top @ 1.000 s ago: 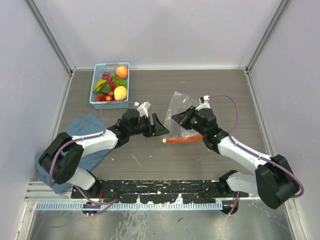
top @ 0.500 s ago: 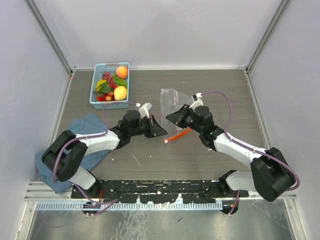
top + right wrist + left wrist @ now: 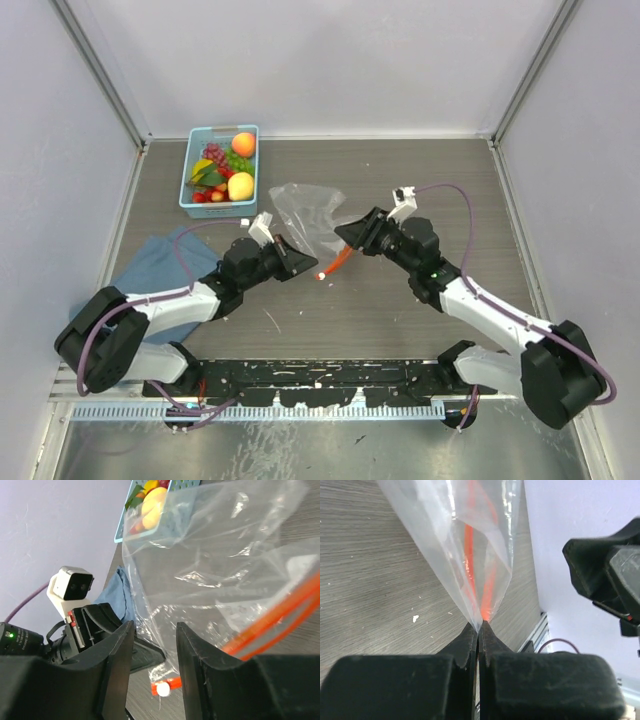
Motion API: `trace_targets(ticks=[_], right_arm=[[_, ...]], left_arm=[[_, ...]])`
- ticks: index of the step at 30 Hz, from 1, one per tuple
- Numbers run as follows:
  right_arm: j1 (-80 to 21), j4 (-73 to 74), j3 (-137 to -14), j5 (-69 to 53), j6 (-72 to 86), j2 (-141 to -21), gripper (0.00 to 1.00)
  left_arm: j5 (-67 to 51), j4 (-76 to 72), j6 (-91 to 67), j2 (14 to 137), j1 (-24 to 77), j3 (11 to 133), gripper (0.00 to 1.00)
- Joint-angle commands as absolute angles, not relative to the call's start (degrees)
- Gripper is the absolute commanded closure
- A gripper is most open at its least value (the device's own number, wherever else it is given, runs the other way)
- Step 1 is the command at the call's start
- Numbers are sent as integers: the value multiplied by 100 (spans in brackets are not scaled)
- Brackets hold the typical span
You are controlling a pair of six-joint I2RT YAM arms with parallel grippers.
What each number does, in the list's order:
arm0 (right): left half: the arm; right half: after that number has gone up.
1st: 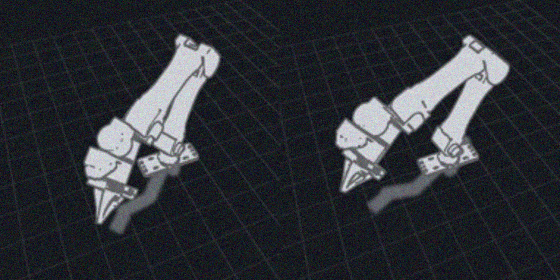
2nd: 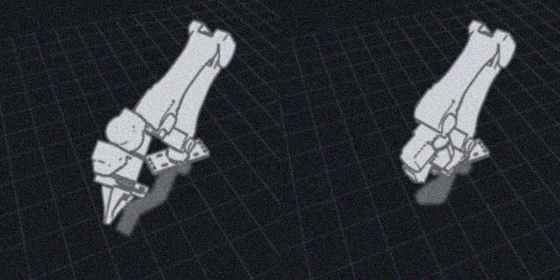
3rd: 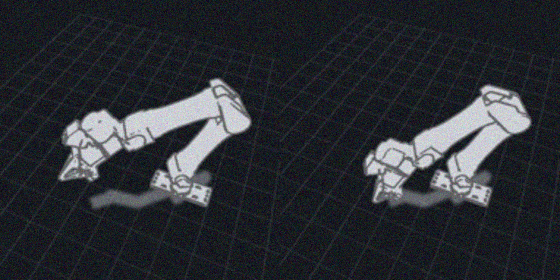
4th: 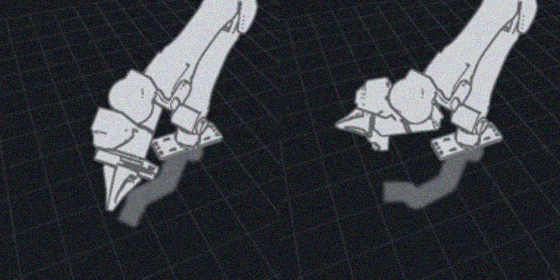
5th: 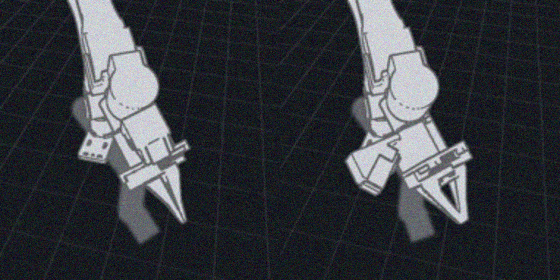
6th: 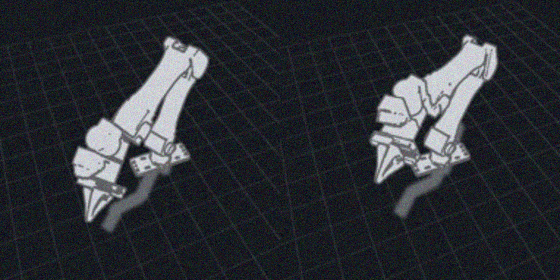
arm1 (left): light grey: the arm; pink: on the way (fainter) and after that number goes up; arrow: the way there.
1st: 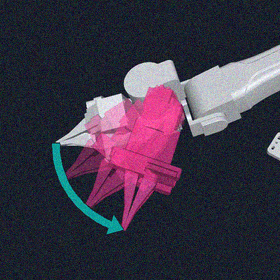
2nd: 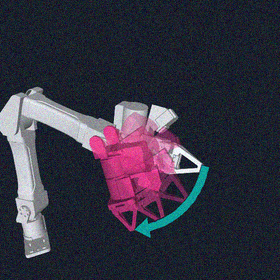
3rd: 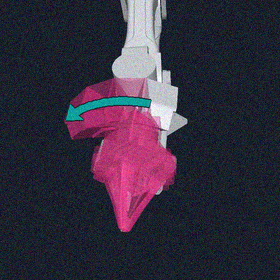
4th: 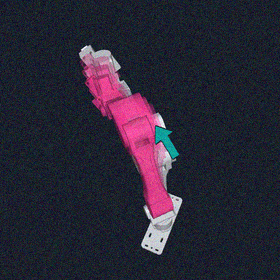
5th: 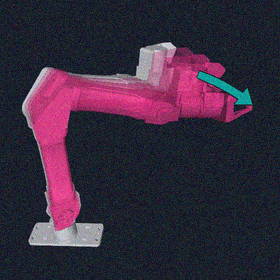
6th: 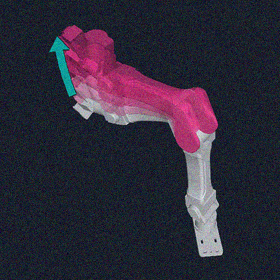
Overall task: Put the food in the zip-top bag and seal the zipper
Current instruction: Adjust the zipper food storage bag at the center of the board.
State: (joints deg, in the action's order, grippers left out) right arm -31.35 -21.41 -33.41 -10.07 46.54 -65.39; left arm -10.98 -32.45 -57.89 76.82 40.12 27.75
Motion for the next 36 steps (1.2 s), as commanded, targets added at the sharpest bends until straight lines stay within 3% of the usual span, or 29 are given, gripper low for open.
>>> trace_targets(ticks=[1, 11, 25, 36], right_arm=[[-3103, -2390, -2915, -359, 4722, -6047, 54], [-3105, -3275, -2001, 134, 5516, -6166, 43], [-3105, -4969, -1955, -292, 6320, -7602, 40], [-3101, -5069, -2229, -406, 6475, -8119, 38]], left_arm=[[-414, -4084, -6258, 7322, 4025, 2515, 100], [-191, -4445, -6513, 6882, 4025, 2234, 100], [-457, -4717, -6568, 6949, 4021, 2205, 100], [-801, -4793, -6486, 7183, 4025, 2181, 100]])
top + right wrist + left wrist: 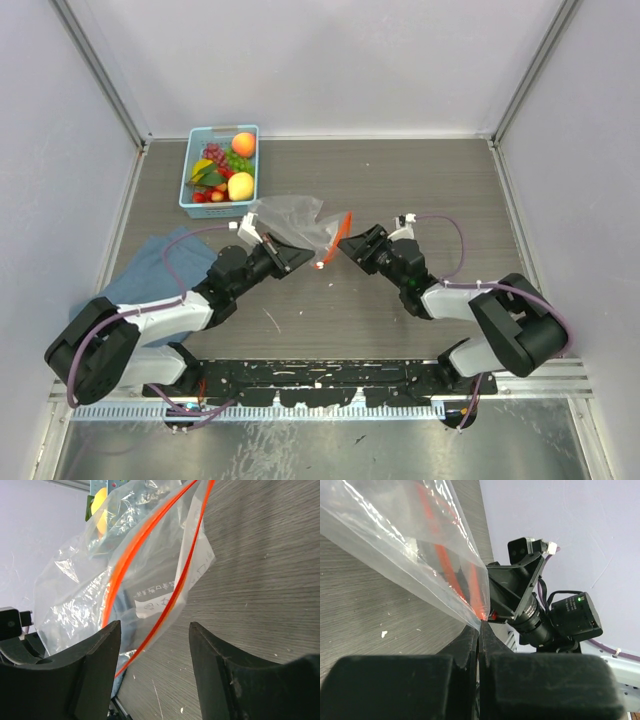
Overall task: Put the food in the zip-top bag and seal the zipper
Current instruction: Adjust the zipper food storage bag at the center of the board.
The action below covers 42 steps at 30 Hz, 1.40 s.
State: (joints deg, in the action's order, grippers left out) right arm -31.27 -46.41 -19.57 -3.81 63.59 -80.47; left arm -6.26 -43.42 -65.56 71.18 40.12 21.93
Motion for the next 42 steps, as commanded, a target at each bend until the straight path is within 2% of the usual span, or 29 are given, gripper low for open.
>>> trace_targets(ticks=[1, 5, 9, 11, 14, 16, 21, 25, 32, 37, 42], right_arm=[[-3102, -5030, -2258, -402, 6477, -8166, 38], [-3104, -5037, -2354, -492, 6552, -8408, 40], [-3103, -5059, -2368, -547, 6543, -8480, 51], [-3103, -4900, -2395, -496, 6434, -8417, 61], [-3103, -4363, -2527, -381, 6148, -8215, 85], [-3107, -3873, -2701, -283, 5875, -8058, 98], [-3103, -2823, -3061, -36, 5095, -7607, 99], [-3110, -1550, -3582, 356, 4196, -7199, 100], [-3111, 310, -4814, 893, 2642, -6878, 99], [-3120, 1124, -5679, 939, 1978, -6875, 100], [-3271, 1677, -6317, 1180, 1501, -6926, 99]], left_arm=[[-831, -4822, -6486, 7207, 4025, 2178, 100], [-934, -4944, -6474, 7231, 4034, 2184, 100], [-988, -4938, -6443, 7321, 4031, 2176, 100], [-993, -4933, -6442, 7428, 4026, 2151, 97], [-969, -4899, -6442, 7482, 4034, 2136, 89], [-958, -4850, -6436, 7505, 4032, 2136, 81], [-1058, -4142, -6186, 7364, 4032, 2355, 57], [-1006, -3127, -5791, 6817, 4033, 2570, 45], [-497, -447, -4650, 5763, 4028, 3472, 25], [-280, 373, -4134, 5608, 4028, 4207, 21], [-516, 463, -3991, 6073, 4030, 4929, 20]])
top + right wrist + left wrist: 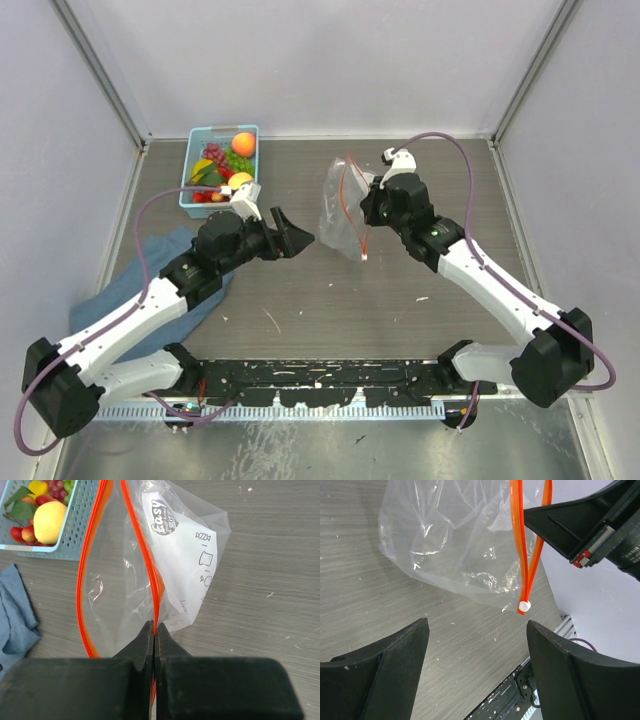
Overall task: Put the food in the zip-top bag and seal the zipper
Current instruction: Adjust the zipper food storage bag at the center of the board, then open the zipper of the food storage bag at the center of the board.
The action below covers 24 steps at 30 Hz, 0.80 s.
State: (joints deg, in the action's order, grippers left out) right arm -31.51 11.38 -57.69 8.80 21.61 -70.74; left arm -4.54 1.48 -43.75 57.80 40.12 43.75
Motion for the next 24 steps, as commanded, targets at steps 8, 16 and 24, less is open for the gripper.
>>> trace_targets(ticks=[8, 16, 24], right_arm=[[-3797, 2089, -6961, 1992, 1073, -7152, 99], [-4391, 2423, -7444, 3124, 759, -7419, 99], [-4702, 2525, -7530, 3685, 613, -7507, 99]], left_arm=[[-792, -33, -4231, 7226, 4029, 5835, 19], [-637, -1084, -4908, 7713, 4053, 5779, 13], [-533, -1995, -5289, 7581, 4095, 5340, 13]])
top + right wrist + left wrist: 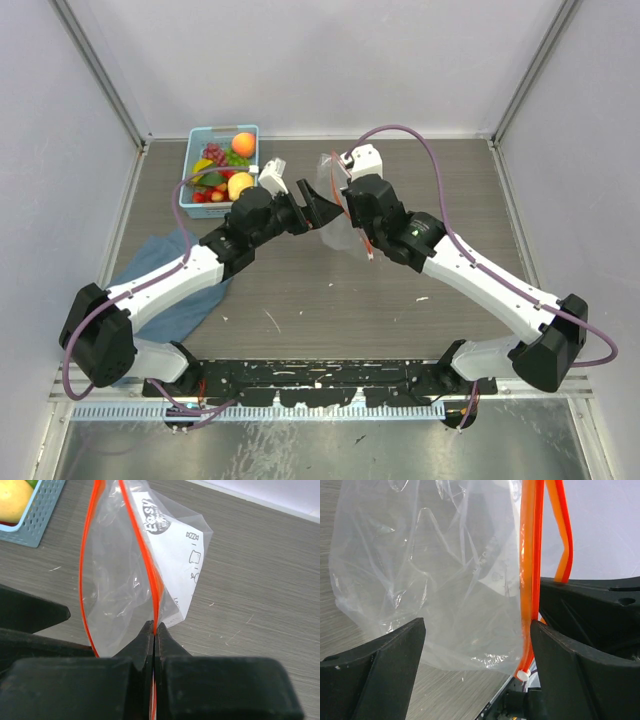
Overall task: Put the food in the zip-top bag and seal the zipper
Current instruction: Open the zipper of the food storage bag at the center of the board.
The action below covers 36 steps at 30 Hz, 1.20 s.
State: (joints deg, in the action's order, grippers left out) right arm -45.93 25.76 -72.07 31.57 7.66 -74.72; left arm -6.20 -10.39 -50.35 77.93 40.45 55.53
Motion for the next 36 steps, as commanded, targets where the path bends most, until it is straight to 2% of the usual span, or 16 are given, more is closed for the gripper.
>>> trace_targets(ticks=[1, 11, 15, 18, 21, 29, 30, 33, 35, 36], right_arm=[[-4730, 2537, -7537, 3750, 590, -7526, 99], [-5042, 2489, -7482, 4219, 542, -7787, 99], [-5136, 2497, -7468, 4341, 517, -7946, 99], [-5179, 2479, -7458, 4342, 545, -7987, 99], [-5177, 2478, -7427, 4478, 453, -8004, 100], [-5167, 2598, -7274, 5249, 213, -7919, 98], [-5160, 2593, -7268, 5218, 230, -7899, 97], [-5159, 2614, -7276, 4950, 348, -7875, 94], [-5159, 2651, -7307, 4600, 511, -7897, 88], [-5158, 2646, -7312, 4372, 646, -7908, 83]], left_arm=[[-526, -2063, -5313, 7557, 4110, 5308, 13], [-296, -1958, -5273, 7996, 4173, 5418, 13], [-184, -1779, -5170, 8068, 4173, 5376, 18], [-60, -1560, -5100, 8041, 4172, 5256, 29], [39, -1461, -4971, 7837, 4176, 5032, 44], [624, -420, -4400, 6912, 4170, 4686, 96], [686, -301, -4358, 6799, 4174, 4663, 100], [764, -181, -4298, 6646, 4168, 4623, 100], [676, -250, -4325, 6619, 4174, 4607, 100], [620, -327, -4351, 6619, 4170, 4598, 100]])
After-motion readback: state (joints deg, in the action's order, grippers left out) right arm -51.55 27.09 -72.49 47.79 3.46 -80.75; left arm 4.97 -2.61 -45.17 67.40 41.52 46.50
